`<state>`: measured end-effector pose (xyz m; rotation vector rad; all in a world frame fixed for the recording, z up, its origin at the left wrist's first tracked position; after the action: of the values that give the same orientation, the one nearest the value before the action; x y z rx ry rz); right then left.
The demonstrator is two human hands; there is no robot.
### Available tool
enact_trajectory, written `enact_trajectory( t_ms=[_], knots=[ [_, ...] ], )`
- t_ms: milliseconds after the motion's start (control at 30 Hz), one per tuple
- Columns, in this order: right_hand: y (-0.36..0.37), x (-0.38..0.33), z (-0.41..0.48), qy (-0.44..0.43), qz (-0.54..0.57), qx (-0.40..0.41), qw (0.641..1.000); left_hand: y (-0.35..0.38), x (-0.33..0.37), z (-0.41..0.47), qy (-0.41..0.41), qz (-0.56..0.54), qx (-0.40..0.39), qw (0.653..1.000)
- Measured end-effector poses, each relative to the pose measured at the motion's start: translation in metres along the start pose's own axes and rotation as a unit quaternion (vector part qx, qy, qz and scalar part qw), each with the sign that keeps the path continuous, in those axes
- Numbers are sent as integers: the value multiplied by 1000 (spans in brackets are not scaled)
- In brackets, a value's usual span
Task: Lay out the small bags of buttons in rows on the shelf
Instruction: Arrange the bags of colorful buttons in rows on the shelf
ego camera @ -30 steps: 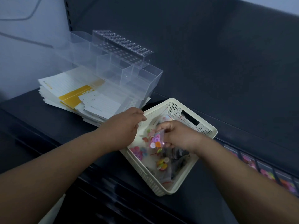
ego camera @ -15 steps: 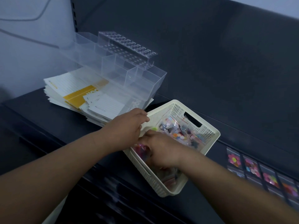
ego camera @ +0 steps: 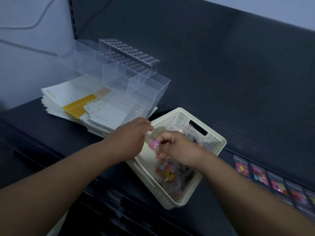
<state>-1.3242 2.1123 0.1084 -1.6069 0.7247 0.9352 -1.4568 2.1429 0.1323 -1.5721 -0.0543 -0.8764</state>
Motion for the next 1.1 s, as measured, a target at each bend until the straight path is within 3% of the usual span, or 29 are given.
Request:
enact_trajectory(
  t_ms=[133,233,367,533,667,767,900,1100],
  knots=[
    [-18,-8,-10,29,160,17,987,-12,12,0,-25,-69,11,997],
    [-22,-17,-20,35,214,0,976,-16,26,1,-67,-219,-33,973],
    [-28,-24,-33,36,223,-1,974,-19,40,2,-91,-303,-50,947],
    [-57,-17,-58,50,200,56,977,-13,64,-1,-141,-396,-80,904],
    [-89,-10,-89,46,199,96,974,0,100,-1,-142,-401,-111,898],
    [-103,-11,-118,29,218,78,972,19,137,-3,-121,-380,-130,908],
    [-120,3,-159,24,161,95,982,49,184,-4,-100,-369,-145,912],
    [-161,35,-225,26,277,210,937,99,241,-21,-143,-450,-207,857]
  ],
)
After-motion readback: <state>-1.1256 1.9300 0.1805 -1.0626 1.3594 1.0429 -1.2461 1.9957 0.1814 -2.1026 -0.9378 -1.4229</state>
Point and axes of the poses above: each hand's wrist, its own z-axis towards the middle knuckle, its own y-axis out of the palm, x = y × z, the point moved 6 cm from there along z, towards the middle knuckle, and after that the axes turned 8 degrees about -y, right-handed, at the moved point
